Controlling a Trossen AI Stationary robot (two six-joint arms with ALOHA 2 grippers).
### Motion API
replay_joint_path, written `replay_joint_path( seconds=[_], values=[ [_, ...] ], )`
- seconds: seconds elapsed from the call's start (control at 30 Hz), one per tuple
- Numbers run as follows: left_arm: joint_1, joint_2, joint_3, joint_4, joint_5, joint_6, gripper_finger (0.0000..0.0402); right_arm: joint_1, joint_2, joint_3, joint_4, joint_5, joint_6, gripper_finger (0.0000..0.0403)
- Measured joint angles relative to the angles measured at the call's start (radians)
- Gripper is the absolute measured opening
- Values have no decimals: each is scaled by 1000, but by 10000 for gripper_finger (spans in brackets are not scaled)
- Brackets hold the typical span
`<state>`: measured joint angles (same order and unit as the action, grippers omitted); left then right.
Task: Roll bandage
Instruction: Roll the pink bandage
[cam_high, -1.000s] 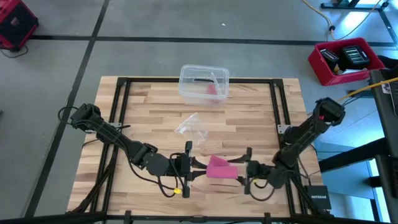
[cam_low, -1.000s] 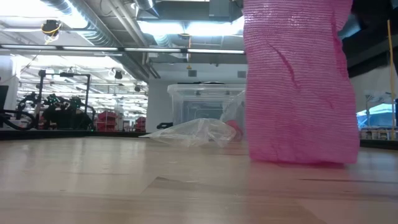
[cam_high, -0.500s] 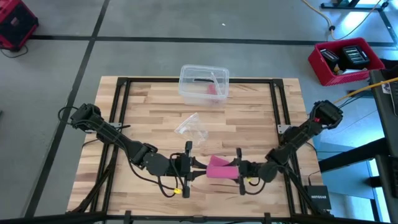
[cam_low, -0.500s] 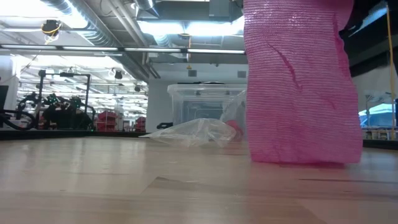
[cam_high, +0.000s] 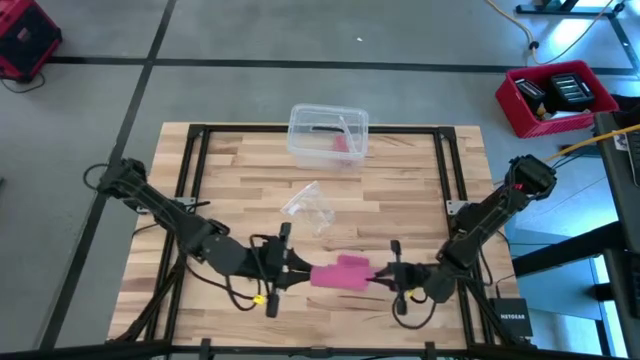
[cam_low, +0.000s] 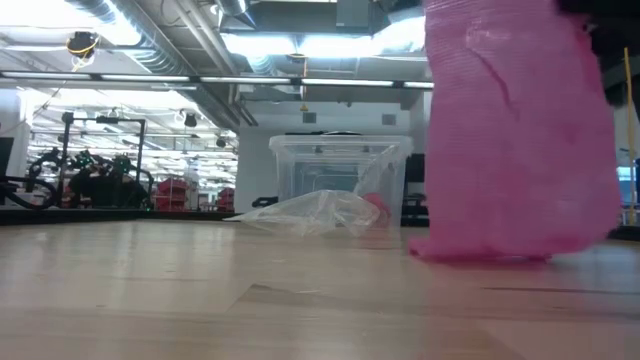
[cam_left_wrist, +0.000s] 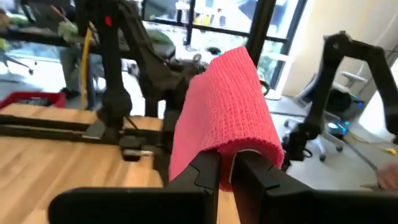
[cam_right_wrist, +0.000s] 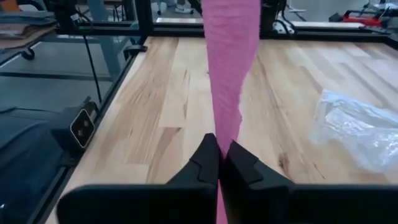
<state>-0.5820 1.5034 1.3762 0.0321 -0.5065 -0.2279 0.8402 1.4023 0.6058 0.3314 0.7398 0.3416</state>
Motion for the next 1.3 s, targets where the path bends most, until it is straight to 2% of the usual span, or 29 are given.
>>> replay_joint_path(
  seconds=[0.17, 0.43, 0.6, 0.77, 0.87, 0.97, 1.07, 1.17, 1.3],
  values=[
    [-14, -7, 0, 97, -116, 150, 21, -4, 4, 0, 15, -6, 6, 4],
    [34, 65, 0, 126, -120, 184, 21, -18, 7, 0, 112, -25, 1, 12],
    [47, 92, 0, 116, -119, 188, 21, -19, 7, 0, 147, -17, -6, 59],
    [47, 92, 0, 109, -118, 191, 21, -31, 2, 0, 140, -16, -16, 148],
    [44, 90, 0, 113, -119, 203, 21, -28, -49, 0, 89, -31, -63, 198],
    [40, 89, 0, 119, -118, 205, 21, -21, -134, 2, -40, -75, -46, 233],
    [39, 89, 0, 121, -116, 209, 21, -22, -175, 4, -145, -76, 68, 247],
    [39, 89, 0, 122, -116, 209, 21, -23, -148, 2, -208, -29, 106, 246],
    [40, 89, 0, 128, -116, 210, 21, -23, -27, 2, -45, 41, 21, 234]
  ],
)
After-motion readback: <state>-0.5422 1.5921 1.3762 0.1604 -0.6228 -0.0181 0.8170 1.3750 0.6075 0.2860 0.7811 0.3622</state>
